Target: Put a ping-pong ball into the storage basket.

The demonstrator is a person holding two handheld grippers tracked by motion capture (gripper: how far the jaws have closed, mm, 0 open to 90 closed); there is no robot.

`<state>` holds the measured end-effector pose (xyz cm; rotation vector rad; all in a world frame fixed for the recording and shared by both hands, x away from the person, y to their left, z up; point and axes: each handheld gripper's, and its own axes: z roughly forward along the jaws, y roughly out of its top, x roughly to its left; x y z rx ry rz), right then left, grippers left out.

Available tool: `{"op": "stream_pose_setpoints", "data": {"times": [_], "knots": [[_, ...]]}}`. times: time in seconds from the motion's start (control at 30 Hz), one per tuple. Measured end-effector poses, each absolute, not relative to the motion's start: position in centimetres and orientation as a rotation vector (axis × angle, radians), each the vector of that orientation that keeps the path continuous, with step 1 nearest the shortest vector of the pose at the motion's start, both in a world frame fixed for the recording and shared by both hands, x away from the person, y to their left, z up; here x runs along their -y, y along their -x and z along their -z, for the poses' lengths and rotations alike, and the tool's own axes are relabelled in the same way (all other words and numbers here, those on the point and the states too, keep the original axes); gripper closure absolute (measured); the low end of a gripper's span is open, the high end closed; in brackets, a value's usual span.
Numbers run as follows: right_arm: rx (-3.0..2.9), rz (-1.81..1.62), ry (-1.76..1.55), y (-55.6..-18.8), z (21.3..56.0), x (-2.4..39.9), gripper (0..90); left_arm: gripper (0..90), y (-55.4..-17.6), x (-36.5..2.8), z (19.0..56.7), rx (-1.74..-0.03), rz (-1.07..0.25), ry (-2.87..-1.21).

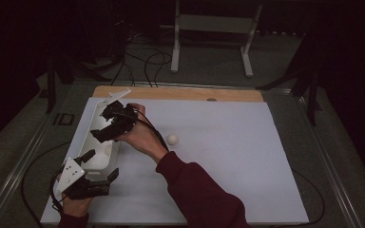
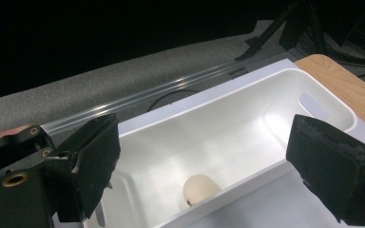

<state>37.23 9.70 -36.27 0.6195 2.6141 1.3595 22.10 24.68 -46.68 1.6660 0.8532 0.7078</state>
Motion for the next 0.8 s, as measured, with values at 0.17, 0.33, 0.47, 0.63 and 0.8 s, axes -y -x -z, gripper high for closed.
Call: {"op": "stream_pose_setpoints", "data": {"times": [0.17, 0.33, 0.47, 0.63, 0.8], "knots": [[-2.609, -1.353, -0.614, -37.1, 36.2, -9.2, 10.5, 0.0, -22.1, -24.7, 46.7, -0.853, -0.707, -1.669], [-2.601, -1.348, -0.628, -37.4, 36.0, -8.3, 10.5, 0.0, -22.1, -24.6, 46.7, -0.853, -0.707, -1.666], [-2.594, -1.343, -0.631, -37.5, 36.0, -7.8, 10.5, 0.0, -22.1, -24.6, 46.7, -0.854, -0.707, -1.667], [-2.595, -1.333, -0.634, -37.6, 36.0, -7.3, 10.4, 0.0, -22.1, -24.6, 46.7, -0.854, -0.708, -1.666], [-2.594, -1.323, -0.642, -37.7, 36.2, -6.9, 10.4, 0.0, -22.1, -24.6, 46.7, -0.854, -0.709, -1.668]]}}
